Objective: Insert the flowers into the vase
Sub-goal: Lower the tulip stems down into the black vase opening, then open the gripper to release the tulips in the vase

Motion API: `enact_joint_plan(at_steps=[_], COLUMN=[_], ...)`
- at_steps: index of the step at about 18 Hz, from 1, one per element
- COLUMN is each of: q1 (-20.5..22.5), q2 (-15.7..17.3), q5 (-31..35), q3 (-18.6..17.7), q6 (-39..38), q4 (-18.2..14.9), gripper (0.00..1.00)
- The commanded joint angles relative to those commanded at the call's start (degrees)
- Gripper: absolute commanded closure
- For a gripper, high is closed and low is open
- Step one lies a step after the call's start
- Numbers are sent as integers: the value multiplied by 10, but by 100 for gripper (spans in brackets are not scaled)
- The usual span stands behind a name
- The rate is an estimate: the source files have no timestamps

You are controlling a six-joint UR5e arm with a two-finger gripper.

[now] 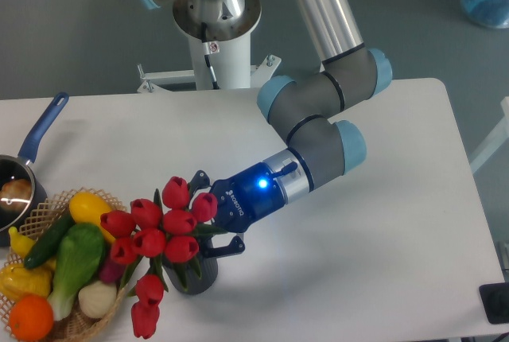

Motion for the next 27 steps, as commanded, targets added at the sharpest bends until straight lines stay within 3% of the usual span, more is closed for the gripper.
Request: enact_joint_plan(at_steps=[10,13,18,21,22,23,27], q1=[11,12,27,30,33,34,37], q2=[-29,-28,-29,-27,-27,-26,-24], q5=[4,4,4,4,4,4,4], q3=[-30,-34,-39,-45,-45,-47,-51], q6=[77,77,101,99,99,100,102], q4=[-1,0,2,3,3,3,3], gripper=[99,95,81,66,38,0,0])
